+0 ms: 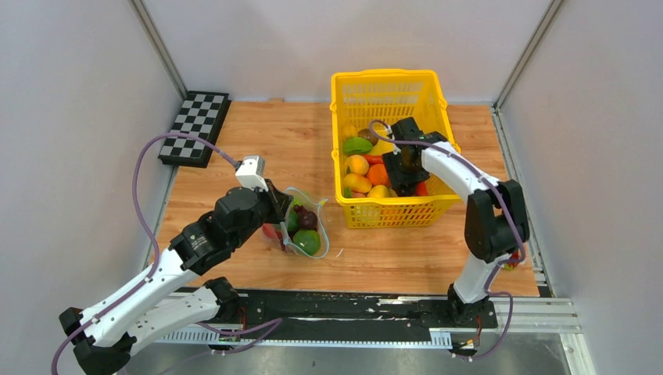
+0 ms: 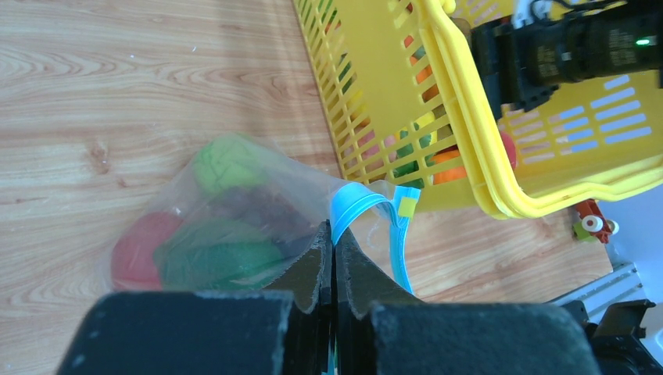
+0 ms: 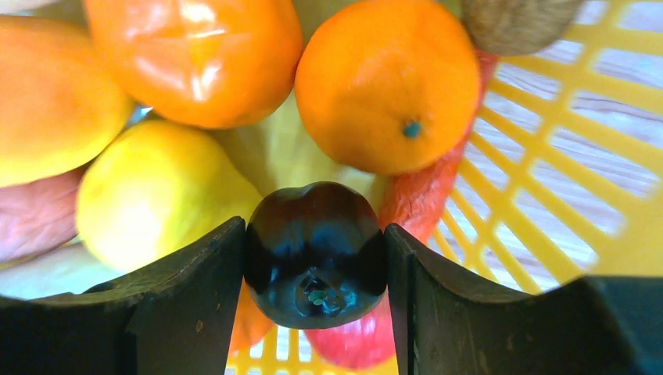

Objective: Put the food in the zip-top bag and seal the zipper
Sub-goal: Pick up the fake fruit from the bin, then place the fake fruit in the zipper food storage bag.

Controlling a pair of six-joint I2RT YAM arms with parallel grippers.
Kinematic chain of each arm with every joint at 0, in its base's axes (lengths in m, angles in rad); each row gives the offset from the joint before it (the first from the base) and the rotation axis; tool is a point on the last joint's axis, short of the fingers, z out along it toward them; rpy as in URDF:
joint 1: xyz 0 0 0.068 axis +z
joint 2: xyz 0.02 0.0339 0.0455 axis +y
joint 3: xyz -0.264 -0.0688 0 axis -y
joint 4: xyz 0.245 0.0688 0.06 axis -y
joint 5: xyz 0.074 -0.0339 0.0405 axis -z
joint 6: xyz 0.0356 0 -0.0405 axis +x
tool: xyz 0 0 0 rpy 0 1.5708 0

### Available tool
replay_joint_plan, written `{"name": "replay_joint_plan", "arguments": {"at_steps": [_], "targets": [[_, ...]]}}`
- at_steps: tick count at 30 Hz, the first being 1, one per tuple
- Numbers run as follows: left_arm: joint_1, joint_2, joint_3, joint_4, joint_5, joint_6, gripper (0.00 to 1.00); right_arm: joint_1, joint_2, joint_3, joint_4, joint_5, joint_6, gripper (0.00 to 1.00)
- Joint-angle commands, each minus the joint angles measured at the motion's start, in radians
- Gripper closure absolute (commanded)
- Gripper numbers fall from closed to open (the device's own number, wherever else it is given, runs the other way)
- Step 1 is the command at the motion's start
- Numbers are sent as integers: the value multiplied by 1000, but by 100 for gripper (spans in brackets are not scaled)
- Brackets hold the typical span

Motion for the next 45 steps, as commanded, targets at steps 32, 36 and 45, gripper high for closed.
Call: {"name": "replay_joint_plan", "arguments": {"at_steps": [32,36,45], "targets": [[6,17,3,64,14,-12,97,200,-713,-248,561,-761,171,68],[6,18,5,65,14,-13,97,327,-695,-246,574,-742,110,67],[6,17,8,66,19,-10,97,580,-580,-219,575,-525,-7,68]]}}
